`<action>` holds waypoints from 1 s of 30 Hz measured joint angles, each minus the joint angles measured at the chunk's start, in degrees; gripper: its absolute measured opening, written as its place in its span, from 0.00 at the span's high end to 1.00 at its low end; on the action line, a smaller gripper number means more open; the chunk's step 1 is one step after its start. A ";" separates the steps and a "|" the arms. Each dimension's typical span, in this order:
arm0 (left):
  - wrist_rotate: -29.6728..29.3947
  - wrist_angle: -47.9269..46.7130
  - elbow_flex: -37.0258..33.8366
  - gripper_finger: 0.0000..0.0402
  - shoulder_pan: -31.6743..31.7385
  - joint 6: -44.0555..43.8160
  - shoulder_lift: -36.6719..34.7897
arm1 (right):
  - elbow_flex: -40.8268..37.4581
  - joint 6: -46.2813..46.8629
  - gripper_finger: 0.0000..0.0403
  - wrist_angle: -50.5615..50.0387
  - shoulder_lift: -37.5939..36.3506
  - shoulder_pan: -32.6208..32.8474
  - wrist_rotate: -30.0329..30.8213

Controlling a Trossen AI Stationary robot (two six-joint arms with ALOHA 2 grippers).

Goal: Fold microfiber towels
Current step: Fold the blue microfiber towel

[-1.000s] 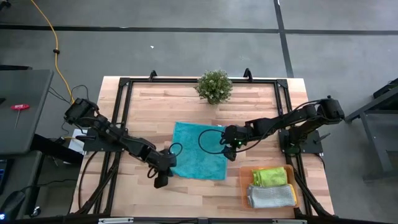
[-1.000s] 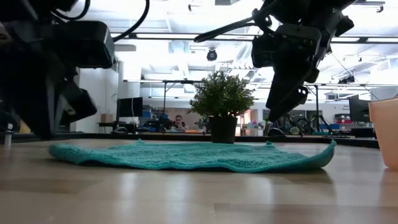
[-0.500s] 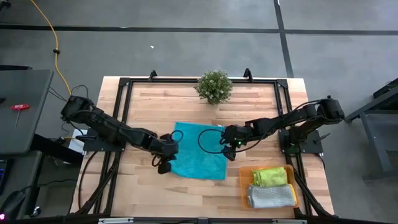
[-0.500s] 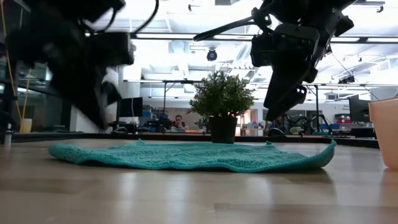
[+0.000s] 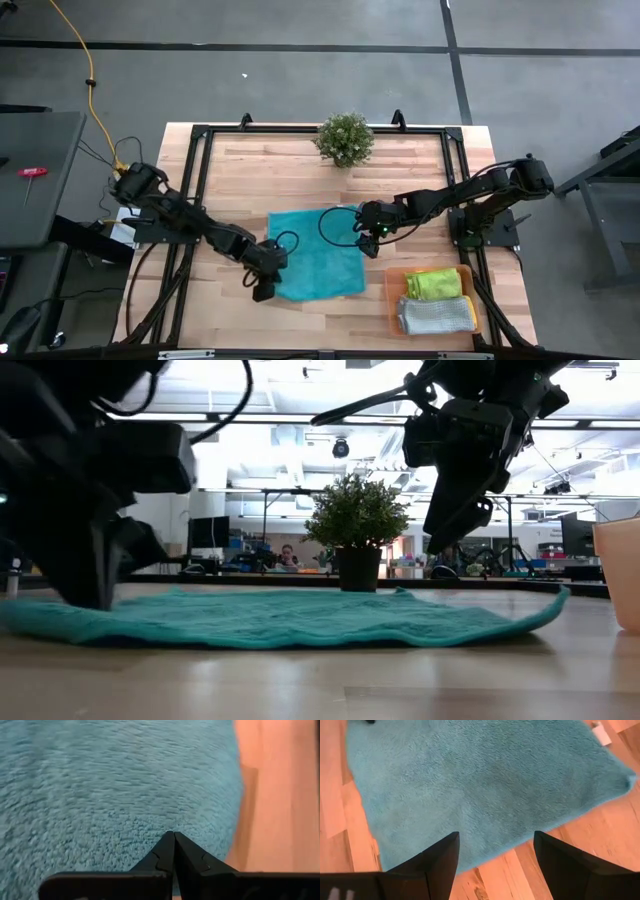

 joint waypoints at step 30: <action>-1.42 -23.70 -0.25 0.68 41.11 15.59 -20.39 | 0.02 2.51 0.39 4.74 0.00 -7.15 3.69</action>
